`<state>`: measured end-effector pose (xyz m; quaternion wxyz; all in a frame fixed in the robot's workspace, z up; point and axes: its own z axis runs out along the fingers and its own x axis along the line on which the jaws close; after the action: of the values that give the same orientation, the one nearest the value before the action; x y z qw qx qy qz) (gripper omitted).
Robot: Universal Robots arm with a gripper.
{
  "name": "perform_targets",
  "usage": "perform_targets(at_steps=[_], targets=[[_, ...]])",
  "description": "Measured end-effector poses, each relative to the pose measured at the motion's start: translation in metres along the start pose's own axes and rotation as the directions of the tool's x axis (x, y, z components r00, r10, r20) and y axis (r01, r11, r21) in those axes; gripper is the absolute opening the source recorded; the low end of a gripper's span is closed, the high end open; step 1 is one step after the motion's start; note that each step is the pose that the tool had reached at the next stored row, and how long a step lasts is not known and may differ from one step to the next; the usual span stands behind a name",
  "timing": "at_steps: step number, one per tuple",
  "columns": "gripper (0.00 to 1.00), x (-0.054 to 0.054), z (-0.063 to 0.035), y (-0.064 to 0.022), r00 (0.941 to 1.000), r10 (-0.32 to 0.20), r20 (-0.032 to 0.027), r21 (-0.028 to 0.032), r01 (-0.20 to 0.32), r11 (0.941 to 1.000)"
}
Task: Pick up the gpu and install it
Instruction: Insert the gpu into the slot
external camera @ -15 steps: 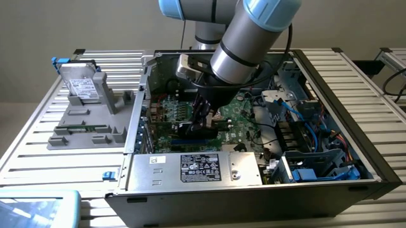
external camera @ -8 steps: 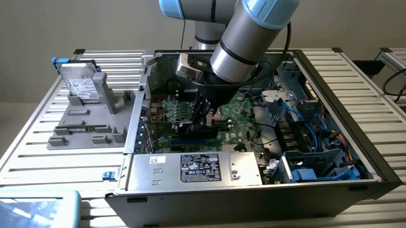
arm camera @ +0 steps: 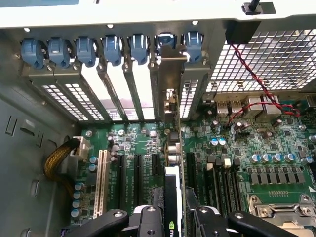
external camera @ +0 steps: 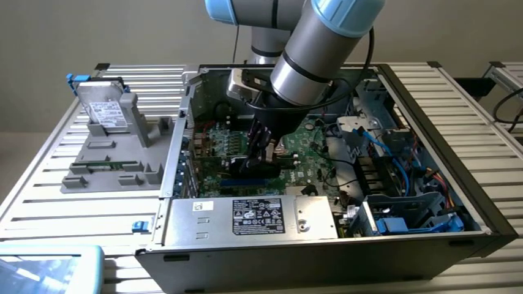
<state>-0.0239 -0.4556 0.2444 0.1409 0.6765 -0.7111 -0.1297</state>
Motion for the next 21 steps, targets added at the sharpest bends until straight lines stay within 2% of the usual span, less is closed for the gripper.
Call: perform_targets(at_steps=[21], targets=[[0.28, 0.0005, 0.0034, -0.0006, 1.0000, -0.001, -0.0006, 0.0001, 0.001, 1.0000]])
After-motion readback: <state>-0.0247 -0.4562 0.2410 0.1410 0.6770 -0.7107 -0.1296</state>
